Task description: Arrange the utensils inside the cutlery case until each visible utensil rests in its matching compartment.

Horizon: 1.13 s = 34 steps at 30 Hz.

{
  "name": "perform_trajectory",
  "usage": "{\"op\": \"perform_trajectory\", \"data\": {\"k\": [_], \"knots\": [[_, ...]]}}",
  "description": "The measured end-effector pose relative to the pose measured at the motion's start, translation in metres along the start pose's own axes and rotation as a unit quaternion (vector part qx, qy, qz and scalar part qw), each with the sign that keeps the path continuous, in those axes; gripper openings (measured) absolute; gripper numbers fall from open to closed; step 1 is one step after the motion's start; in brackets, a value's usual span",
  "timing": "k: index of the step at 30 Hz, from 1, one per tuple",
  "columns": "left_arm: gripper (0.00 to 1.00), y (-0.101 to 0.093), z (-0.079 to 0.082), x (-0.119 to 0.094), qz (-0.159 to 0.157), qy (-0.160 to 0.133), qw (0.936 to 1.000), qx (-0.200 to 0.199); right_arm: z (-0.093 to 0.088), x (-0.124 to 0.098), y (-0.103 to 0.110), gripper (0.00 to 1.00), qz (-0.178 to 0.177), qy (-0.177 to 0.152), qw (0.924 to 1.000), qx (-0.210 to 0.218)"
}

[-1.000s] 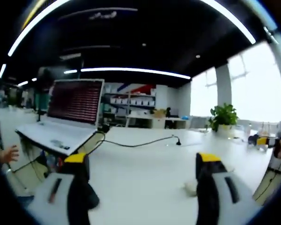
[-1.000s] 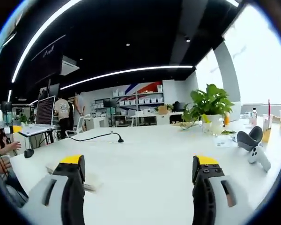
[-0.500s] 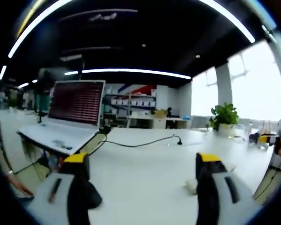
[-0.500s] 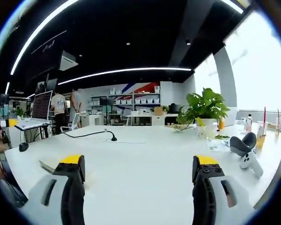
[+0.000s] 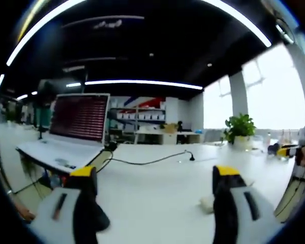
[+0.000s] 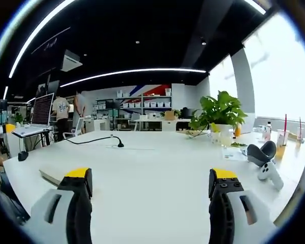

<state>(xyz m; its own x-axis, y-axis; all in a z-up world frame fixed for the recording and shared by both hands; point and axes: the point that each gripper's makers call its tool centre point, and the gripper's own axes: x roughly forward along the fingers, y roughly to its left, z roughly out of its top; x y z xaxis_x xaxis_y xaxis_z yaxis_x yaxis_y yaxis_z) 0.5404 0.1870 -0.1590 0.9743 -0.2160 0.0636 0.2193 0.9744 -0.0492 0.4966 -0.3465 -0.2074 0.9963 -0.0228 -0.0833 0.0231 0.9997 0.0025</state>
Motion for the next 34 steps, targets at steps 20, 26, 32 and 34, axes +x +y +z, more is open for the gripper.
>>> {"op": "perform_trajectory", "data": {"k": [20, 26, 32, 34], "knots": [[1.0, -0.003, -0.007, 0.001, -0.004, 0.009, 0.9999, 0.002, -0.005, -0.001, -0.004, 0.99, 0.004, -0.001, 0.9999, 0.015], [1.0, -0.001, -0.005, -0.002, 0.001, 0.007, 1.0, 0.005, -0.006, 0.001, -0.005, 0.99, 0.007, 0.0, 0.9999, 0.015], [1.0, -0.004, -0.004, -0.002, -0.002, 0.004, 1.0, 0.006, 0.013, -0.001, 0.01, 0.99, 0.046, -0.06, 0.9962, 0.044], [1.0, -0.004, -0.004, -0.003, -0.002, 0.005, 1.0, 0.006, 0.022, -0.005, 0.009, 0.99, 0.039, -0.084, 0.9949, 0.04]]}}
